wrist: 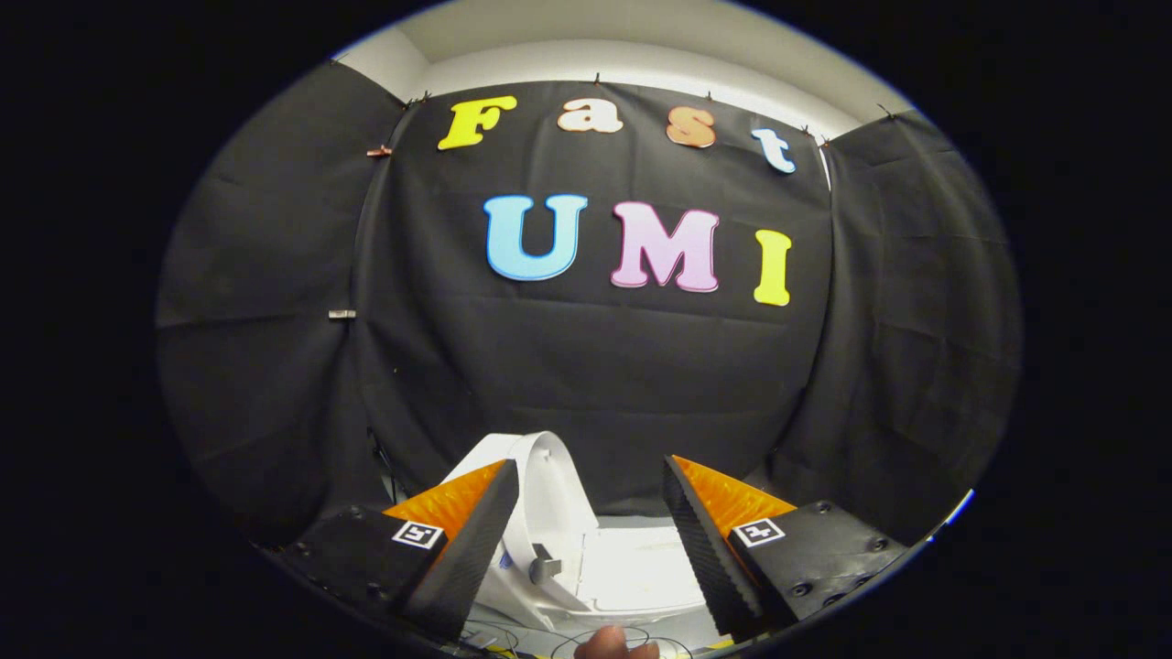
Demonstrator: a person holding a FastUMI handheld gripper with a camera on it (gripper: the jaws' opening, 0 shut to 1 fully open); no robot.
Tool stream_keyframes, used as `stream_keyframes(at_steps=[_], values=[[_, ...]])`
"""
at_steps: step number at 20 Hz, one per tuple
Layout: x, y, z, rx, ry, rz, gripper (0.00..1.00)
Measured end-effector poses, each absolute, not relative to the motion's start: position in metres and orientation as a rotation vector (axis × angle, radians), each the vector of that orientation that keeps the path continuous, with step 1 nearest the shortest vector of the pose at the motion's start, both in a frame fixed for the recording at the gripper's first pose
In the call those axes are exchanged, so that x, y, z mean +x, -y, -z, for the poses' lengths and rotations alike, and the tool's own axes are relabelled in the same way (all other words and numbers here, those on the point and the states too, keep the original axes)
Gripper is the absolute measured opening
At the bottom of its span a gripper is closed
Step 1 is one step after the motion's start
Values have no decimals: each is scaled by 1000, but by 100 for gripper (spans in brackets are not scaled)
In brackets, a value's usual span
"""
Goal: Open the toilet lid.
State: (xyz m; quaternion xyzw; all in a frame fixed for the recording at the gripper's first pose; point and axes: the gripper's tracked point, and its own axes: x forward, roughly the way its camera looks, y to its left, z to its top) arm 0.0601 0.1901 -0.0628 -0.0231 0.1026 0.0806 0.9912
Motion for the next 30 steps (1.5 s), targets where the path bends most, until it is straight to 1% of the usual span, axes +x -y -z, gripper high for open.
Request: stream_keyframes(at_steps=[6, 13, 18, 22, 30], values=[[44, -139, 21, -16, -160, -129, 99], [10, -86, -18, 26, -112, -104, 99], [-17, -66, -26, 23, -89, -119, 99], [-33, -47, -30, 16, -72, -96, 99], [-36, 2, -25, 66, -70, -52, 99]])
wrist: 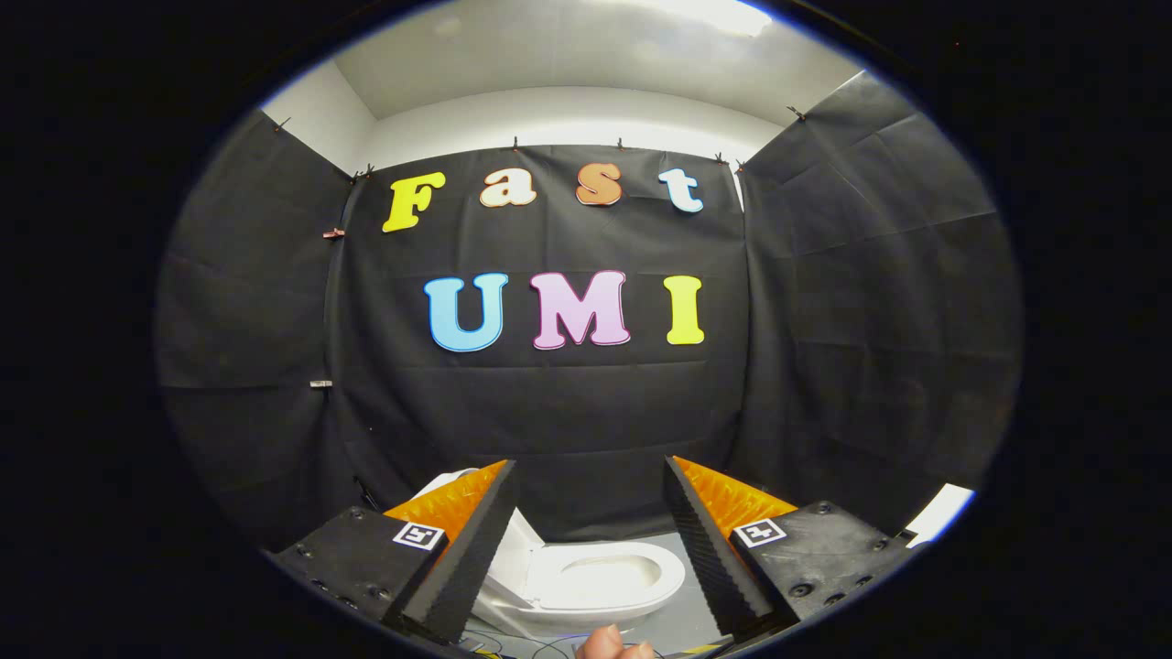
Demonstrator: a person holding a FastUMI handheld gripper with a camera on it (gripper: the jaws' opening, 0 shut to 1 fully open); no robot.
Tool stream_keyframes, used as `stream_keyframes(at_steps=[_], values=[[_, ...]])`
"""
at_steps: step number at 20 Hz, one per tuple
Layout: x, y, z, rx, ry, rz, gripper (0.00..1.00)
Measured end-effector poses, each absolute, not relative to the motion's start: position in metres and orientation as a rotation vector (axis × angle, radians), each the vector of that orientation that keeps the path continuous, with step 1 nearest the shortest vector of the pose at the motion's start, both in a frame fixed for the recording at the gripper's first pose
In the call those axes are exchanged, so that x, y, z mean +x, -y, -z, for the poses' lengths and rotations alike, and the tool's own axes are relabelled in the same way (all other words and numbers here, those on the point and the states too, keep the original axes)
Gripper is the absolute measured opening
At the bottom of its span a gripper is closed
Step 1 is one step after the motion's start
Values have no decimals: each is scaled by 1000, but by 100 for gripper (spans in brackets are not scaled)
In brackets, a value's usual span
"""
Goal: Open the toilet lid.
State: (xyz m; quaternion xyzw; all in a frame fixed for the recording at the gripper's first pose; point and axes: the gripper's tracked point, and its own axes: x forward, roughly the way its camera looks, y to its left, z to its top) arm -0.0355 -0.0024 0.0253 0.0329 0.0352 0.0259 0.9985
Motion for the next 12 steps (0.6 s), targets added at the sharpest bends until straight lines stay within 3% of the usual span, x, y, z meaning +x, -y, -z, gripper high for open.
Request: stream_keyframes(at_steps=[12], values=[[-35, -7, -12, 43, -95, -55, 99]])
